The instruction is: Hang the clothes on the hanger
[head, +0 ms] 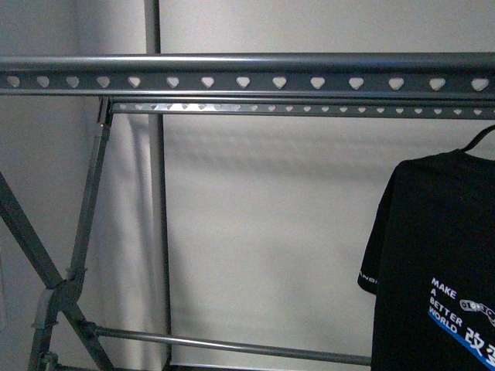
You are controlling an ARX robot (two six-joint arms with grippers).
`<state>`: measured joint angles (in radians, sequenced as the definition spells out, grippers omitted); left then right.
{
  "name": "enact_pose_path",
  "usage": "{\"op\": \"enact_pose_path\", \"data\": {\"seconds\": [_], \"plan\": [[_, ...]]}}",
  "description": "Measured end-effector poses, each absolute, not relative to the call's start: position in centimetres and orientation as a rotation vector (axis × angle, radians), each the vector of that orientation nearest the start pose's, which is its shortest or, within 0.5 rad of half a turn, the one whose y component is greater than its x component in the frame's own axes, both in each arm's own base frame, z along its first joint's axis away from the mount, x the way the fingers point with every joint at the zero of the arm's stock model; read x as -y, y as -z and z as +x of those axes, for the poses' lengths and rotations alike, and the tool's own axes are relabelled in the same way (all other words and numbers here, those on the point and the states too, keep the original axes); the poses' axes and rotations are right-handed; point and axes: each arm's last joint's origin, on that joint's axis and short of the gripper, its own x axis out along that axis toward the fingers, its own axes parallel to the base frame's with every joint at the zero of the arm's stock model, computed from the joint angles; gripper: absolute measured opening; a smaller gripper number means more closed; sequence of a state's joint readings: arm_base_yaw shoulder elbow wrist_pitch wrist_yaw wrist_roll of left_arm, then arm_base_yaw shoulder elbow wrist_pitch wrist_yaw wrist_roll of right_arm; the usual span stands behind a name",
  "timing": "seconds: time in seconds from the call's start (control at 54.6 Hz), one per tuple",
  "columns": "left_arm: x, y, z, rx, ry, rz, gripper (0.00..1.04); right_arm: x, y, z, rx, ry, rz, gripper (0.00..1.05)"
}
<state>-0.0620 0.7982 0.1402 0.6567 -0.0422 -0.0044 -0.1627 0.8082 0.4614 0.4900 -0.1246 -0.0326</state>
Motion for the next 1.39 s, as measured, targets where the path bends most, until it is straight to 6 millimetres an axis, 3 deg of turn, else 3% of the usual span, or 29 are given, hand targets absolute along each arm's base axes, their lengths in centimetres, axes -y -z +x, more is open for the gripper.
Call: {"op": "enact_pose_path", "data": {"seconds": [0.092, 0.403, 0.715, 1.246, 1.393], "plan": [[0.2, -18.5, 15.7, -0.009, 0.002, -0.002, 0.04, 0.3, -23.9, 14.9, -0.018, -0.001, -0.020, 0.53], [0.0, -17.7, 13.8, -0.004, 0.002, -0.002, 0.04, 0.0, -20.7, 12.9, -0.009, 0.003, -0.014, 0.01], [0.0, -17.2, 12.6, 0.019, 0.002, -0.001, 0.04, 0.0, -18.8, 11.8, -0.002, 0.003, -0.012, 0.02], [0.0, -17.3, 11.2, 0.023, 0.002, -0.001, 0.04, 0.0, -16.8, 10.8, 0.003, 0.003, -0.010, 0.02], [0.0, -17.3, 10.8, 0.023, 0.002, -0.001, 0.04, 0.0, -16.6, 9.8, 0.005, 0.002, -0.010, 0.02]]}}
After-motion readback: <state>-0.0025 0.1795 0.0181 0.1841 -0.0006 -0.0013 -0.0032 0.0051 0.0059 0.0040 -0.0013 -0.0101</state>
